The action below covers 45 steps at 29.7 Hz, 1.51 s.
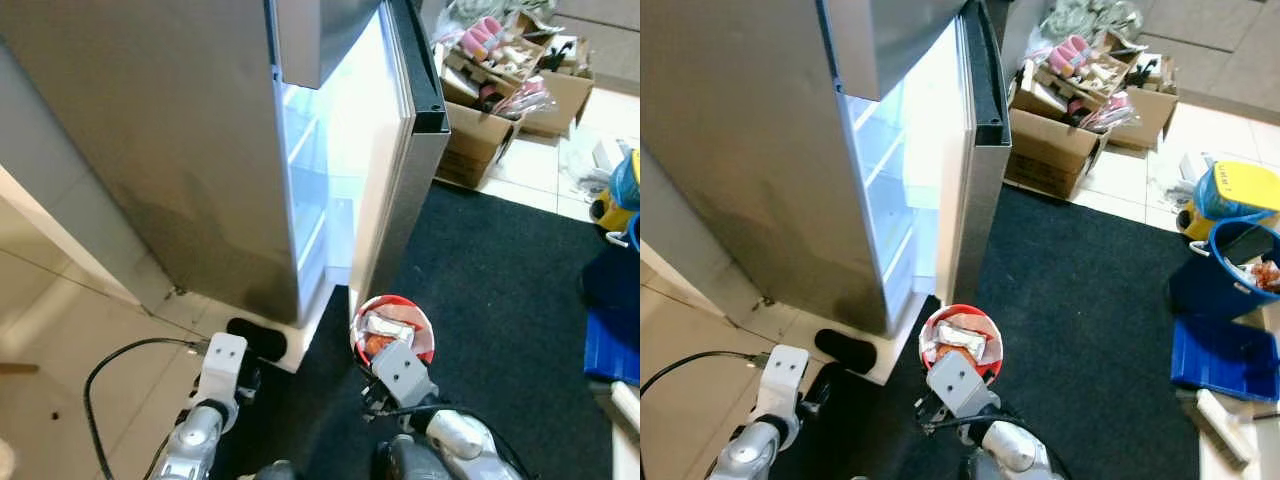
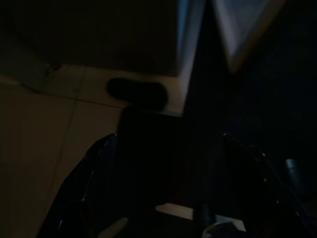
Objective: Restocking fridge
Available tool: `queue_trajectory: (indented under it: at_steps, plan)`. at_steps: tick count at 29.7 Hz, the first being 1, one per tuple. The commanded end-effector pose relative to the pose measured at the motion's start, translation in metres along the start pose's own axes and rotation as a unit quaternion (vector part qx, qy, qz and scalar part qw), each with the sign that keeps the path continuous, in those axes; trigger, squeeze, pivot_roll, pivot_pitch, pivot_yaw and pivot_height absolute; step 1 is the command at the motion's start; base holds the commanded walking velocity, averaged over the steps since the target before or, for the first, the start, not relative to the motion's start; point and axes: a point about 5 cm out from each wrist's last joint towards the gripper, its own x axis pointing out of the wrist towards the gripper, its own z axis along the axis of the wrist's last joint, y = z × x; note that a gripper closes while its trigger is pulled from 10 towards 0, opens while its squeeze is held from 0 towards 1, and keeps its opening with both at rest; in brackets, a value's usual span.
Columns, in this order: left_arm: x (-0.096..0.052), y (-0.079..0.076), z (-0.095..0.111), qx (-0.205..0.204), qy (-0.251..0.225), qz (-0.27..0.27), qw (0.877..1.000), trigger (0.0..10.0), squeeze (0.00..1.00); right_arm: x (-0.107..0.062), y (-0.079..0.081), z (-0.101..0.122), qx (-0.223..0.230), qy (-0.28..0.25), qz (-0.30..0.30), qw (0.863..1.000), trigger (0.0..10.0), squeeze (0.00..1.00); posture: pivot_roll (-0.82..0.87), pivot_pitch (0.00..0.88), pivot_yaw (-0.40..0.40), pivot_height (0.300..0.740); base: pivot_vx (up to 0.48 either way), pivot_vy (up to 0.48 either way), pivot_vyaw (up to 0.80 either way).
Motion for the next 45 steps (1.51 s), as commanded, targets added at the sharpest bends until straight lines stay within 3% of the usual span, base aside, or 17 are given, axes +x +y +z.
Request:
queue_trajectory:
  at_steps: [1,9,20,23,30,33,34,38,45]
  plan:
    - [-0.002,-0.002,-0.005,0.000,0.012,-0.001,1.000,10.0,0.00,-0.004,0.002,-0.004,0.001,0.001,-0.002,1.000,10.0,0.00,-0.07,0.168,-0.006,0.727,0.000,0.000,0.00]
    - [0.000,0.009,-0.008,-0.045,0.027,0.033,0.998,10.0,0.00,-0.004,0.002,-0.004,0.003,0.001,-0.003,1.000,10.0,0.00,-0.08,0.171,-0.006,0.727,0.000,0.000,0.00]
    - [0.001,0.010,-0.007,-0.048,0.028,0.040,0.998,10.0,0.00,-0.001,0.003,0.004,-0.016,-0.012,0.010,1.000,10.0,0.00,-0.08,0.175,-0.007,0.727,0.000,0.000,0.00]
    - [0.001,0.010,-0.008,-0.049,0.030,0.041,0.998,10.0,0.00,0.005,-0.001,0.016,-0.029,-0.029,0.013,0.999,10.0,0.00,-0.08,0.176,-0.006,0.727,0.000,0.000,0.00]
    - [0.001,0.017,-0.006,-0.061,0.029,0.059,0.996,10.0,0.00,0.038,-0.034,0.066,-0.083,-0.077,0.024,0.993,10.0,0.00,-0.06,0.182,-0.003,0.727,0.000,0.000,0.00]
    - [0.001,0.019,-0.006,-0.064,0.030,0.067,0.995,10.0,0.00,0.045,-0.039,0.077,-0.089,-0.085,0.032,0.992,10.0,0.00,-0.05,0.184,-0.006,0.727,0.000,0.000,0.00]
    - [-0.001,0.024,-0.008,-0.065,0.031,0.077,0.994,10.0,0.00,0.058,-0.044,0.097,-0.108,-0.092,0.065,0.988,10.0,0.00,-0.03,0.192,-0.011,0.727,0.000,0.000,0.00]
    - [-0.006,0.029,-0.013,-0.065,0.032,0.088,0.993,10.0,0.00,0.072,-0.037,0.117,-0.120,-0.092,0.127,0.980,10.0,0.00,0.01,0.206,-0.027,0.727,0.000,0.000,0.00]
    - [-0.017,0.034,-0.022,-0.073,0.032,0.108,0.991,10.0,0.00,0.087,-0.038,0.147,-0.115,-0.100,0.146,0.978,10.0,0.00,0.05,0.225,-0.045,0.727,0.000,0.000,0.00]
